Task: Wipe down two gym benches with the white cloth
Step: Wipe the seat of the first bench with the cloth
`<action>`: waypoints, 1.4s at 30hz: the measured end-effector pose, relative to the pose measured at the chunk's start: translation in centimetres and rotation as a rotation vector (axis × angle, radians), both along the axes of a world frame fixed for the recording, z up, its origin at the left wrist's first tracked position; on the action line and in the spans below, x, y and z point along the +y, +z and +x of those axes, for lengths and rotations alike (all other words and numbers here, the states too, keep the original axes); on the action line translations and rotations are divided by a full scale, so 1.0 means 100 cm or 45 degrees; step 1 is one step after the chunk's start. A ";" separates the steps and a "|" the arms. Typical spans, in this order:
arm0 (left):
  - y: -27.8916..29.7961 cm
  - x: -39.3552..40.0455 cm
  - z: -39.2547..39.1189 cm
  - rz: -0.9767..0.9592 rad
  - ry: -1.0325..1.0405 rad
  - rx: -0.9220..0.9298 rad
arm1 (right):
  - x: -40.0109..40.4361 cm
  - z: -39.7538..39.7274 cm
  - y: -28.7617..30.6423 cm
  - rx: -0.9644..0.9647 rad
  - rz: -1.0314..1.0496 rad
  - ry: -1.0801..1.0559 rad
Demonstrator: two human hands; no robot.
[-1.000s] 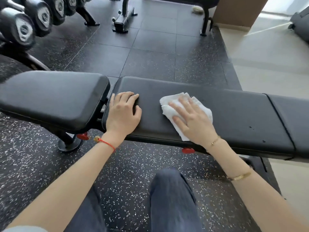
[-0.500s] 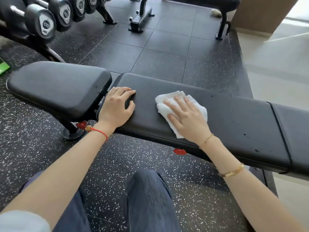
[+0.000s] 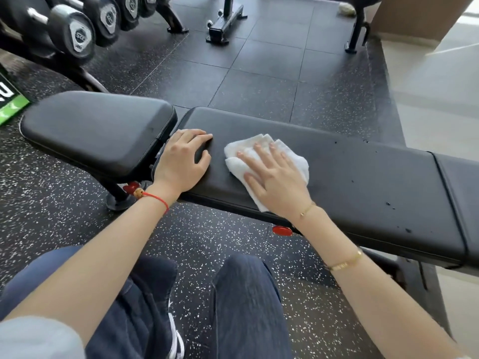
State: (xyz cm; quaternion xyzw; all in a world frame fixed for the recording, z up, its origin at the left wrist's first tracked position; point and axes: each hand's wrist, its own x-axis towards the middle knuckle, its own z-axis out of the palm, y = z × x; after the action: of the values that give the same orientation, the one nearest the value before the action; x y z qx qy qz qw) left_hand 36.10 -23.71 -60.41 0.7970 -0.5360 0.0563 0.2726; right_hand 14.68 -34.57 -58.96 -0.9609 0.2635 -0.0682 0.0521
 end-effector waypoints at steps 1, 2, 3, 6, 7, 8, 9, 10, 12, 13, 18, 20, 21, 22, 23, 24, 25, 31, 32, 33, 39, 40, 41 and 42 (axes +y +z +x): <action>0.000 0.000 0.000 0.001 -0.002 -0.003 | -0.001 -0.011 -0.001 -0.015 0.001 0.004; 0.000 0.000 0.001 0.004 -0.006 -0.007 | -0.006 -0.021 -0.001 -0.028 0.003 -0.018; 0.000 0.000 0.000 0.009 -0.011 -0.010 | -0.016 -0.029 -0.001 -0.032 -0.012 -0.065; 0.000 0.000 0.000 0.004 -0.014 -0.018 | -0.051 -0.022 0.002 0.041 -0.061 -0.266; 0.000 0.000 0.000 0.001 -0.015 -0.016 | -0.060 -0.011 0.003 0.052 -0.031 -0.328; 0.000 0.000 0.000 0.000 -0.014 -0.012 | -0.065 0.001 0.006 0.047 0.010 -0.368; 0.000 -0.001 0.000 0.002 -0.016 -0.010 | -0.064 0.013 0.007 0.043 0.045 -0.380; 0.000 -0.001 0.000 0.003 -0.017 -0.009 | -0.059 0.023 0.008 0.048 0.061 -0.362; -0.001 -0.001 0.001 -0.006 -0.018 -0.008 | -0.037 0.033 0.006 0.060 0.039 -0.279; -0.001 -0.001 0.001 -0.011 -0.019 -0.007 | -0.023 0.032 0.004 0.057 0.015 -0.230; -0.005 0.001 0.004 0.003 -0.034 -0.051 | 0.006 -0.007 0.000 0.005 0.006 -0.057; -0.005 0.001 0.004 0.008 -0.038 -0.051 | -0.009 -0.027 0.000 -0.023 -0.011 -0.114; -0.005 0.001 0.004 0.007 -0.037 -0.047 | -0.022 -0.035 0.000 -0.027 -0.032 -0.175; -0.005 0.001 0.004 0.004 -0.033 -0.043 | -0.037 -0.038 0.001 -0.015 -0.045 -0.248; -0.004 0.001 0.003 -0.002 -0.028 -0.040 | -0.051 -0.036 0.002 0.014 -0.032 -0.327; -0.004 0.001 0.002 -0.008 -0.025 -0.034 | -0.063 -0.029 0.004 0.046 0.000 -0.400; -0.004 0.001 0.001 -0.013 -0.023 -0.028 | -0.072 -0.020 0.005 0.067 0.038 -0.457; -0.001 0.000 -0.001 -0.021 -0.019 -0.017 | -0.019 0.015 0.005 0.049 0.026 -0.280; -0.002 0.001 -0.001 -0.020 -0.022 -0.014 | -0.006 0.009 0.005 0.036 0.010 -0.226; -0.002 0.001 -0.001 -0.019 -0.024 -0.012 | 0.004 -0.001 0.004 0.023 -0.006 -0.181; -0.002 0.001 0.001 -0.010 -0.028 -0.008 | -0.024 -0.054 0.003 -0.030 -0.071 -0.266; -0.002 0.001 0.000 -0.006 -0.025 -0.010 | -0.042 -0.053 0.004 0.034 -0.083 -0.350; -0.003 0.001 -0.001 -0.006 -0.022 -0.013 | -0.060 -0.049 0.005 0.088 -0.065 -0.444; -0.003 0.001 -0.001 -0.006 -0.020 -0.015 | -0.075 -0.040 0.007 0.104 -0.023 -0.533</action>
State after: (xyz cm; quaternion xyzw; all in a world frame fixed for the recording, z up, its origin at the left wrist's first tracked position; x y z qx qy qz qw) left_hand 36.01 -23.60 -60.67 0.7918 -0.5437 0.0602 0.2717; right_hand 10.67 -42.03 -58.26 -0.8875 0.4586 -0.0409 0.0176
